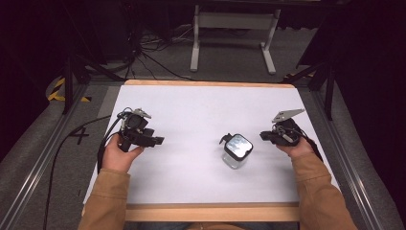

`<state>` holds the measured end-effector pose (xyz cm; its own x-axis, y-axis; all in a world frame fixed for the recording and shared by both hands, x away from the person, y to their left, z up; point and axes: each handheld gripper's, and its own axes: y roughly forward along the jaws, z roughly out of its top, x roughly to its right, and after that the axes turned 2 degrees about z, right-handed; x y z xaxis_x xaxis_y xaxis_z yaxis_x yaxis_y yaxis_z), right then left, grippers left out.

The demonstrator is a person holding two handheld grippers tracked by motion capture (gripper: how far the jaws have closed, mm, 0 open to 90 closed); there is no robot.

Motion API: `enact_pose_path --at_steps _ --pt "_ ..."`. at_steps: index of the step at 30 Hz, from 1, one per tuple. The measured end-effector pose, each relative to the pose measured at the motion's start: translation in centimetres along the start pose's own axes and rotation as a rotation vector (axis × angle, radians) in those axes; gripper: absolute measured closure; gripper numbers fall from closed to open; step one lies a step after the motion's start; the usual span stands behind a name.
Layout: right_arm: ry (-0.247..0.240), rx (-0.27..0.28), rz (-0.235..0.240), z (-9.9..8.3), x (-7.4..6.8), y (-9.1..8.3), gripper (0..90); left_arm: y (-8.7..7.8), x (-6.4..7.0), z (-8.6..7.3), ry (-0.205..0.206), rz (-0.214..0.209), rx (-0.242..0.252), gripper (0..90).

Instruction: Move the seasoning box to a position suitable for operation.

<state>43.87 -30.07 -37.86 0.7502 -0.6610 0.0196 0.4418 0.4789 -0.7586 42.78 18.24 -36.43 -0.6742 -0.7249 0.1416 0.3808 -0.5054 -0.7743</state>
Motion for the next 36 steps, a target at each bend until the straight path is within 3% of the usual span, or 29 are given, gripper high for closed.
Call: enact_pose_path --at_steps 3,5,6,8,15,17,32,36 --pt "-0.006 0.010 0.012 0.0 -0.1 0.0 84.9 0.0 0.1 0.1 0.000 0.000 0.008 42.3" --pt "-0.027 0.024 0.038 0.0 -0.4 0.2 84.1 -0.1 0.2 0.2 -0.011 -0.016 0.017 42.3" --pt "-0.039 0.037 0.056 0.0 -0.6 0.2 83.9 -0.2 0.2 0.3 -0.036 -0.040 0.021 42.7" --pt "-0.050 0.045 0.065 0.0 -0.6 0.4 83.9 -0.2 0.4 0.3 -0.038 -0.044 0.019 44.6" --pt "-0.045 0.058 0.102 -0.1 -0.8 1.0 84.0 -0.5 0.8 0.5 -0.011 -0.036 0.028 43.9" --pt "-0.072 0.077 0.129 -0.2 -1.1 1.3 84.0 -0.6 1.0 0.5 -0.008 -0.033 0.033 42.8" --pt "-0.127 0.017 0.211 -0.1 -2.2 2.7 84.4 -0.5 1.4 0.6 0.019 -0.021 0.040 39.7" --pt "-0.132 0.000 0.207 -0.1 -2.4 2.9 86.3 -0.4 1.4 0.6 0.022 -0.022 0.040 39.5"
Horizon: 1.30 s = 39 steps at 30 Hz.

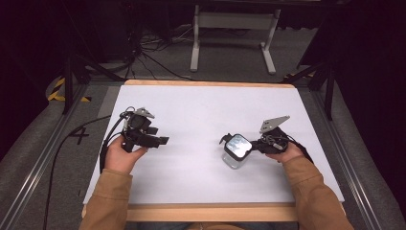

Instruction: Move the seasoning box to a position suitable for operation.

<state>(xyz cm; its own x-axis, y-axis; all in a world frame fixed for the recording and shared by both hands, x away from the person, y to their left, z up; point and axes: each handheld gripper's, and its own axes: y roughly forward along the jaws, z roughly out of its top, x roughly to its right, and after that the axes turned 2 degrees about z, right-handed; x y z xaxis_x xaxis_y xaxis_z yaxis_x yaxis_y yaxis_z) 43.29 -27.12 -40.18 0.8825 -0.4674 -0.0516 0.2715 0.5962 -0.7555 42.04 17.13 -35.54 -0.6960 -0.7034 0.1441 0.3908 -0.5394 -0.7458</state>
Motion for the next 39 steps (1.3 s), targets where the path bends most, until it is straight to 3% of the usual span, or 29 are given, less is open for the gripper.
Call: enact_pose_path --at_steps 8,13,28,39 --pt "-0.004 -0.027 0.009 -0.1 -0.1 0.1 88.3 0.2 0.0 0.1 0.000 -0.003 -0.005 39.3" --pt "-0.008 -0.050 0.038 -0.4 -0.4 0.2 88.8 0.5 0.2 0.4 0.004 -0.011 -0.007 39.2" --pt "-0.039 -0.120 0.064 -1.0 -2.1 1.0 88.5 1.8 0.8 1.7 0.049 -0.031 -0.020 39.0" --pt "-0.072 -0.148 0.112 -1.2 -3.2 1.9 87.8 2.2 1.0 2.3 0.073 -0.060 -0.026 41.2"
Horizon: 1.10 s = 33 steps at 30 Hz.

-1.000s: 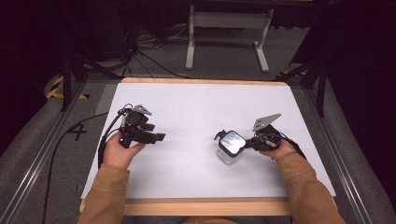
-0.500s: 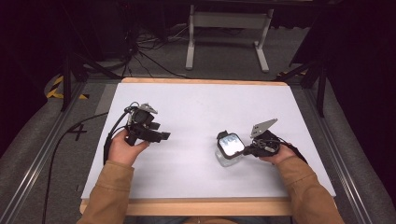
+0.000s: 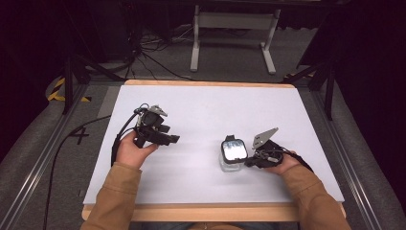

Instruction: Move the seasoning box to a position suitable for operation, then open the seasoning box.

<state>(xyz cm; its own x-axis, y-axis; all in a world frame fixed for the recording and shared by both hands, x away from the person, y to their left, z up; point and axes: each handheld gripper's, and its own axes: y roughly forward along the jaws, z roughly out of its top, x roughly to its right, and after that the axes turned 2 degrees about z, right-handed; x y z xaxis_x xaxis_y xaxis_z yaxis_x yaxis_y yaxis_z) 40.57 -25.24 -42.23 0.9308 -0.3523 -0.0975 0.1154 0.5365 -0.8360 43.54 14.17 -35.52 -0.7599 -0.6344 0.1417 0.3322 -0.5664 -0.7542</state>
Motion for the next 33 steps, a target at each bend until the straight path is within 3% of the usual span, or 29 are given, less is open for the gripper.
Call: enact_pose_path --at_steps 9,13,16,22,28,33 --pt "-0.006 0.003 -0.001 0.0 -0.3 -0.3 86.2 0.1 0.2 0.3 -0.002 -0.016 0.011 43.1" --pt "0.009 0.078 -0.062 -0.1 -0.4 -2.3 87.2 0.1 0.3 0.7 -0.016 -0.040 0.032 46.0" --pt "0.036 0.163 -0.141 -0.5 -0.4 -4.2 87.3 0.1 0.7 1.6 -0.019 -0.106 0.080 49.8" --pt "0.098 0.299 -0.230 -1.9 -0.7 -7.3 87.2 0.5 2.5 3.8 0.020 -0.189 0.141 58.4" --pt "0.137 0.337 -0.254 -3.1 -1.0 -8.5 87.0 2.1 4.3 5.5 0.057 -0.196 0.130 60.4" --pt "0.123 0.332 -0.252 -3.0 -1.3 -8.3 86.6 3.4 4.9 6.3 0.058 -0.193 0.124 65.7"
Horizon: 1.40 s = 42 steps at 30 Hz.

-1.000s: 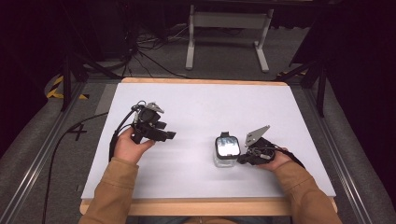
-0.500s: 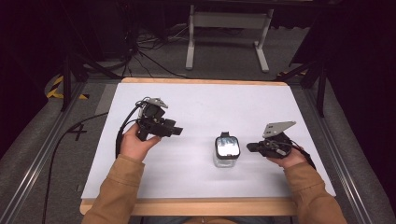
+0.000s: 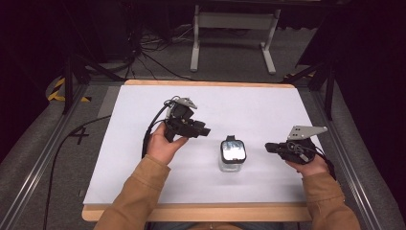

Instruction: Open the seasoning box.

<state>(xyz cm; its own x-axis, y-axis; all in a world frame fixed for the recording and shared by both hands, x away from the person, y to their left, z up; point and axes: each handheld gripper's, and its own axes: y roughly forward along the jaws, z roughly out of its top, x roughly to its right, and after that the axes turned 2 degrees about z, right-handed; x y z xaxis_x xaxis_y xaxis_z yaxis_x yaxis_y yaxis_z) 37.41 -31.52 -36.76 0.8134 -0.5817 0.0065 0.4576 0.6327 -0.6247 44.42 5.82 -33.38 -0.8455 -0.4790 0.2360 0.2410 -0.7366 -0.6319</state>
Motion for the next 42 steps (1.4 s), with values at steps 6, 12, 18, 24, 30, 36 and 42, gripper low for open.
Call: enact_pose_path --at_steps 6,12,18,24,30,36,42 --pt "-0.027 0.000 0.014 0.1 -0.5 0.8 86.0 2.2 0.2 1.0 0.002 -0.032 -0.014 72.0" --pt "-0.033 -0.007 0.039 0.3 -0.6 1.3 86.0 4.0 1.0 2.2 0.019 -0.054 -0.011 73.2" --pt "-0.059 -0.033 0.062 0.4 -1.2 2.4 85.5 5.5 1.0 2.9 0.002 -0.071 -0.031 75.7" --pt "-0.053 -0.025 0.064 0.4 -1.2 2.4 85.4 7.2 1.0 3.2 -0.007 -0.085 -0.070 78.1" --pt "-0.058 -0.032 0.073 0.4 -1.2 2.5 85.4 7.9 0.8 3.2 0.000 -0.076 -0.108 80.9" --pt "-0.061 -0.034 0.072 0.4 -1.3 2.6 84.9 8.2 0.9 3.3 0.006 -0.096 -0.115 83.8" --pt "-0.064 -0.036 0.078 0.5 -1.4 2.8 84.9 8.3 1.0 3.5 0.011 -0.092 -0.121 85.7"
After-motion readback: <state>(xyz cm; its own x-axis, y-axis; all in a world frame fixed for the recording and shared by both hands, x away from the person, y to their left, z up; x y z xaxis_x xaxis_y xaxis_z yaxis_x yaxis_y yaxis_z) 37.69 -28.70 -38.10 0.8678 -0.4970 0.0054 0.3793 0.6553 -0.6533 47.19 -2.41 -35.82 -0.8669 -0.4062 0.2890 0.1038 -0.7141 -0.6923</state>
